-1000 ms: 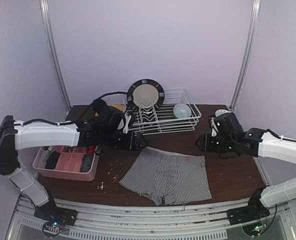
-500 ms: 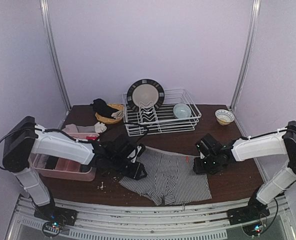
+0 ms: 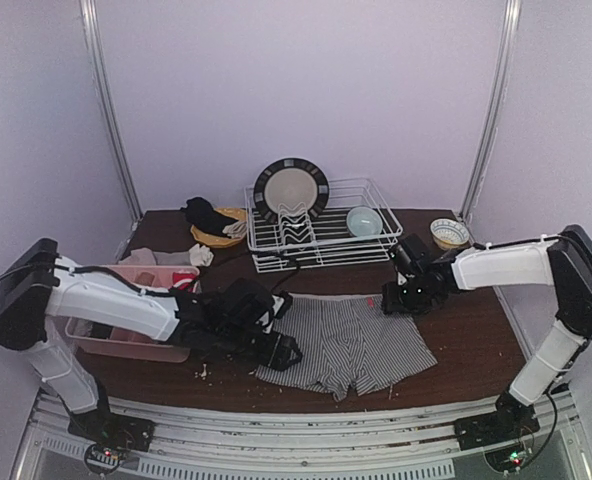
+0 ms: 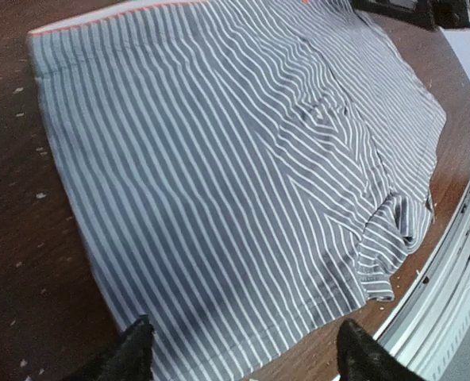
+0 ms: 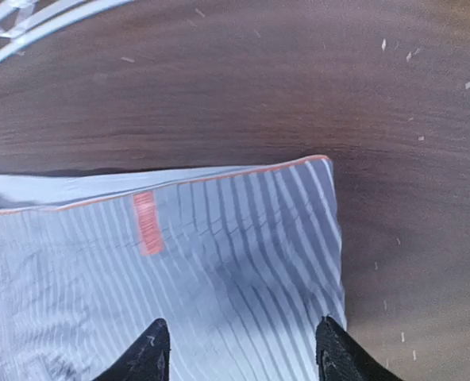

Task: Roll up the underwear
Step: Smooth out the underwear at the center of the board, then pick up the underwear from the center of the board.

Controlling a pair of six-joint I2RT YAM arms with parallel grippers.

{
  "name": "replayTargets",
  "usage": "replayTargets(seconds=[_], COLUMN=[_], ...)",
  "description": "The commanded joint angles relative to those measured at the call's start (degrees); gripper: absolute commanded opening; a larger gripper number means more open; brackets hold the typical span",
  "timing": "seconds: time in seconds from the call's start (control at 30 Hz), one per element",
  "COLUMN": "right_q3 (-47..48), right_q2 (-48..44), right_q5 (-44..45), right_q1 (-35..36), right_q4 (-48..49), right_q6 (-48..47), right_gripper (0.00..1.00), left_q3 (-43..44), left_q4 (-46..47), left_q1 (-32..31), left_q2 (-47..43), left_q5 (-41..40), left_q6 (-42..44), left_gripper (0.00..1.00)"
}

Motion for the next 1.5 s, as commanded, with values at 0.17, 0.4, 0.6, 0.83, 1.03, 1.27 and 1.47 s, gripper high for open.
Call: replayTargets(seconds=[0.17, 0.4, 0.6, 0.83, 1.03, 1.27, 1.47], right_q3=[0.30, -2.02, -9.26, -12.17, -11.09, -5.89, 9.34], right_q2=[-14.60, -11.66, -18.05, -28.42, -32.32, -27.65, -11.25], right_q5=[9.28, 14.27, 14.53, 17.97, 19.45, 17.22, 16.51], right_q1=[22.01, 29.32, 29.28, 29.37, 29.51, 30.88, 34.14], right_q4=[-6.93, -6.72, -6.58, -11.54, -14.84, -13.82, -12.87], right_q6=[6.79, 13.59, 16.88, 17.68, 17.72, 13.65, 9.73], right_gripper=[0.60, 0.57, 0.57, 0.56, 0.56, 0.57, 0.57], left_q3=[-8.70, -13.52, -12.17, -10.33, -8.25, -8.51, -14.78], left_q4=[-4.47, 1.23, 5.60, 9.46, 8.74, 1.43, -6.58], left_q1=[0.49, 0.75, 0.68, -1.85, -6.65, -10.58, -10.56], left_q2=[-13.30, -10.24, -4.33, -0.19, 1.66, -6.21, -22.34], left_q5=[-14.07, -11.49, -7.06, -1.97, -1.75, -9.99, -18.17], left_q6=[-7.18, -11.64, -10.06, -9.30, -9.59, -10.62, -13.26], left_gripper=[0.86, 0.84, 0.77, 0.45, 0.24, 0.40, 0.60])
